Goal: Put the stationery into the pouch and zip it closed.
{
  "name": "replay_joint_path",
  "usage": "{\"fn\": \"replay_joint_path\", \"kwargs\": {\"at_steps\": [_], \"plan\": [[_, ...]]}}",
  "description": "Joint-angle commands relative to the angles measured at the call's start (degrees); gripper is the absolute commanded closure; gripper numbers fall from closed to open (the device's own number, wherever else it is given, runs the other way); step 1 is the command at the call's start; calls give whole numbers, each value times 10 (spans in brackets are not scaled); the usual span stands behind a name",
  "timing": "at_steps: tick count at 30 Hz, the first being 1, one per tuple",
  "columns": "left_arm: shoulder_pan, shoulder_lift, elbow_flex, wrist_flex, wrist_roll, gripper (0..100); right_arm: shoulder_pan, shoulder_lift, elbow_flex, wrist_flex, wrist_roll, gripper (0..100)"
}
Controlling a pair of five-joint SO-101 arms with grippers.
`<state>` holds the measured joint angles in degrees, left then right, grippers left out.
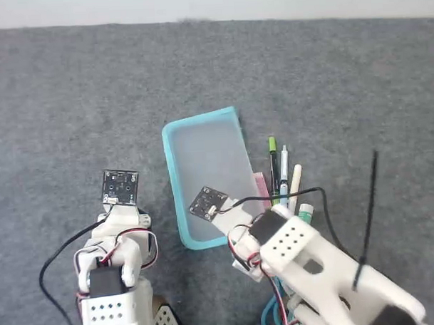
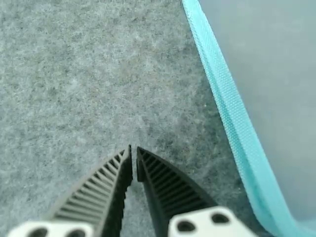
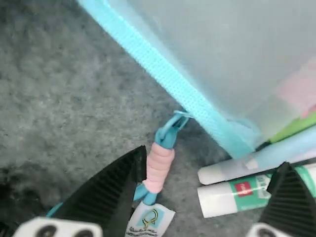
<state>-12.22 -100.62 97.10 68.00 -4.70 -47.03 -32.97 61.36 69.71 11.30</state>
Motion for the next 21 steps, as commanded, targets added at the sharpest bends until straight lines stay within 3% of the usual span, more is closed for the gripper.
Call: {"fn": "replay_joint_path", "kwargs": {"at_steps": [1,5,15,21], "plan": [[0,-2,-3,-2,-4,985,-14,55,2,-43,-11,641],[0,-2,-3,-2,-4,985,-13,109,10,-80,-13,721],[0,-2,-3,-2,-4,985,-7,109,7,-78,-12,729],[0,-2,-3,-2,-4,985,82,98,-16,-81,-9,830]]}}
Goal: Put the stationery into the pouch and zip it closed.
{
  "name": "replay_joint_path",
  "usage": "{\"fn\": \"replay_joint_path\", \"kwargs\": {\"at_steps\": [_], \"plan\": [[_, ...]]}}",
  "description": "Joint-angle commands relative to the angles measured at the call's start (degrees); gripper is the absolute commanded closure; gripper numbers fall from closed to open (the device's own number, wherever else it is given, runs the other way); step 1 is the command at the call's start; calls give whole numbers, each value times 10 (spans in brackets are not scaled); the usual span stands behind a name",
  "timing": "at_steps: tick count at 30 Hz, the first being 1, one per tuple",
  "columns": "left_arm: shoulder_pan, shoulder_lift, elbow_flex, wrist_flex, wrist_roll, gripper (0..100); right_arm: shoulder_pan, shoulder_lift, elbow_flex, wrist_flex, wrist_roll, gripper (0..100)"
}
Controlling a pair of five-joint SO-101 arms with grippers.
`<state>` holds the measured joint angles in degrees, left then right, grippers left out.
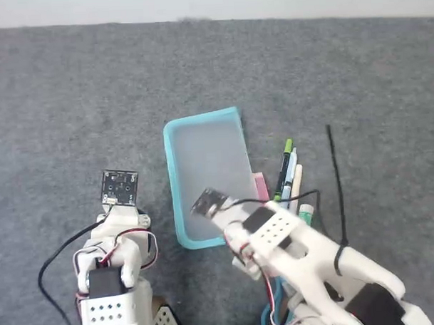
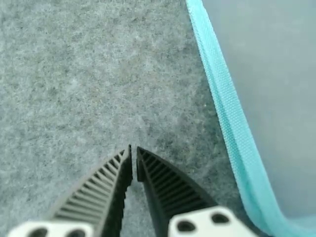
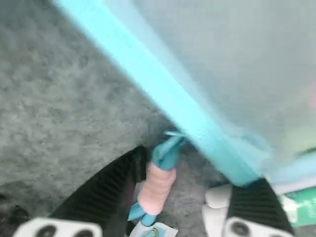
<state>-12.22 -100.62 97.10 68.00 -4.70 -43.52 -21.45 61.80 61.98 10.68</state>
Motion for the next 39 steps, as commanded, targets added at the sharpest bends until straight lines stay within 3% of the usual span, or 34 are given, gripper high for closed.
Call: {"fn": "replay_joint_path", "kwargs": {"at_steps": [1,14,22,33,35,39], "plan": [[0,-2,-3,-2,-4,985,63,-22,-26,-5,-2,850],[0,-2,-3,-2,-4,985,151,-36,-142,-6,25,995],[0,-2,-3,-2,-4,985,164,-24,-271,-33,-23,991],[0,-2,-3,-2,-4,985,160,228,-453,-27,-48,987],[0,-2,-3,-2,-4,985,164,260,-475,-13,-47,952],[0,-2,-3,-2,-4,985,168,282,-489,10,-50,781]]}}
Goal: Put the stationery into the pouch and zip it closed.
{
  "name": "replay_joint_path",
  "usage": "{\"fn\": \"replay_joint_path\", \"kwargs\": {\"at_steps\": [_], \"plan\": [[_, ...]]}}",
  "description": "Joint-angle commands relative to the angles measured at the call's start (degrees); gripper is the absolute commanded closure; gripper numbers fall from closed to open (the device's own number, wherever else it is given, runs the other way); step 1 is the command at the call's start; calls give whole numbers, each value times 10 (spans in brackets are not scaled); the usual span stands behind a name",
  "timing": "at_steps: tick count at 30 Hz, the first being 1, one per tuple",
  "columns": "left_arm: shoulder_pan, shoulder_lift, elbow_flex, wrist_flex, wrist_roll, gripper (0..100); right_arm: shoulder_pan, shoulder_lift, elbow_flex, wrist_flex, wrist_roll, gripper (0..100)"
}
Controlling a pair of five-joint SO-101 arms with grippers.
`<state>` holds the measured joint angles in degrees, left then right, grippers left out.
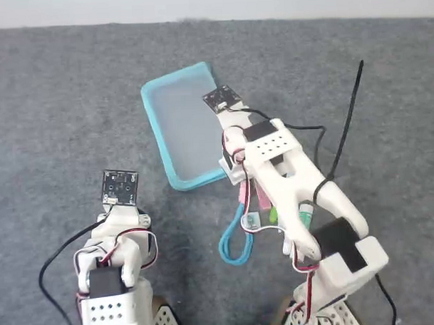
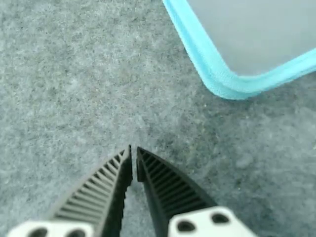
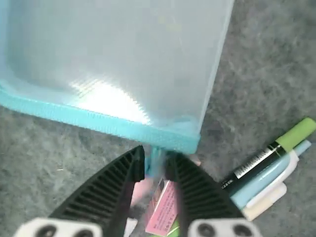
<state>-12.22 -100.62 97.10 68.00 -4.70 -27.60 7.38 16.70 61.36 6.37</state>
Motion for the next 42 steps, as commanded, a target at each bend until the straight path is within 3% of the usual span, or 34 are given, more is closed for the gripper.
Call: {"fn": "replay_joint_path", "kwargs": {"at_steps": [1,8,14,22,35,42], "plan": [[0,-2,-3,-2,-4,985,9,-8,-37,20,-7,753],[0,-2,-3,-2,-4,985,8,-27,-29,97,-64,768],[0,-2,-3,-2,-4,985,5,14,-23,58,-75,768],[0,-2,-3,-2,-4,985,-58,24,-32,56,-77,770],[0,-2,-3,-2,-4,985,-58,121,-33,25,-78,773],[0,-2,-3,-2,-4,985,-38,138,-55,30,-77,980]]}}
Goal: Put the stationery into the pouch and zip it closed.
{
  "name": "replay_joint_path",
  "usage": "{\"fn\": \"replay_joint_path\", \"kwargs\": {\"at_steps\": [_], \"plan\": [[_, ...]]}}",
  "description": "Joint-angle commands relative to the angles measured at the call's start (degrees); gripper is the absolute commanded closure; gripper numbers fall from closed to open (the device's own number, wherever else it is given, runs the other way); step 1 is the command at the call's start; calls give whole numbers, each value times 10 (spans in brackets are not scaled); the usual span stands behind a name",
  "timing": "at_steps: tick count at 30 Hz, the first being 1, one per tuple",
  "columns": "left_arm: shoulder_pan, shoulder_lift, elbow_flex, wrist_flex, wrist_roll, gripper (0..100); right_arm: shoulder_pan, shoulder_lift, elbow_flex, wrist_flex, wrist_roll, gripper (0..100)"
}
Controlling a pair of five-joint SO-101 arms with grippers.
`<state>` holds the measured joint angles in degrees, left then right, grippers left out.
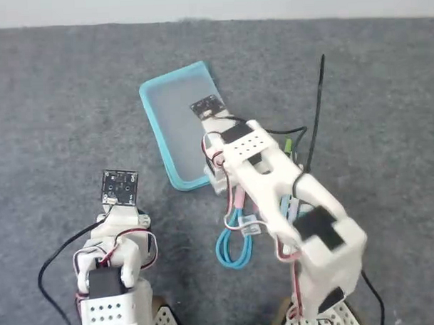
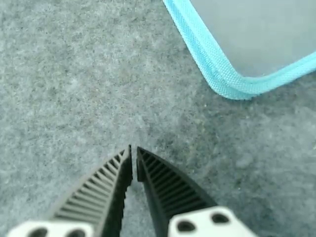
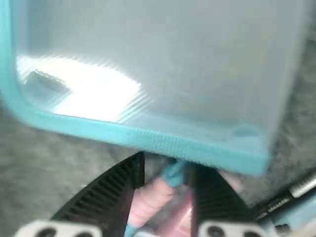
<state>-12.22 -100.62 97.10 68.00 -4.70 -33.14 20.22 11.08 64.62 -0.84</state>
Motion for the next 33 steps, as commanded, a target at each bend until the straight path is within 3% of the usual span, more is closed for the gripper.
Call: {"fn": "replay_joint_path", "kwargs": {"at_steps": [1,9,16,22,27,33], "plan": [[0,-2,-3,-2,-4,985,24,9,2,-2,-5,995],[0,-2,-3,-2,-4,985,72,-26,2,21,-4,993],[0,-2,-3,-5,-4,985,136,-187,2,47,0,993],[-8,-2,-3,-86,-18,986,149,-305,2,79,38,993],[-61,-2,-7,-222,-142,986,148,-385,-5,84,59,993],[-48,4,-91,-208,-91,986,135,-490,-6,142,58,993]]}}
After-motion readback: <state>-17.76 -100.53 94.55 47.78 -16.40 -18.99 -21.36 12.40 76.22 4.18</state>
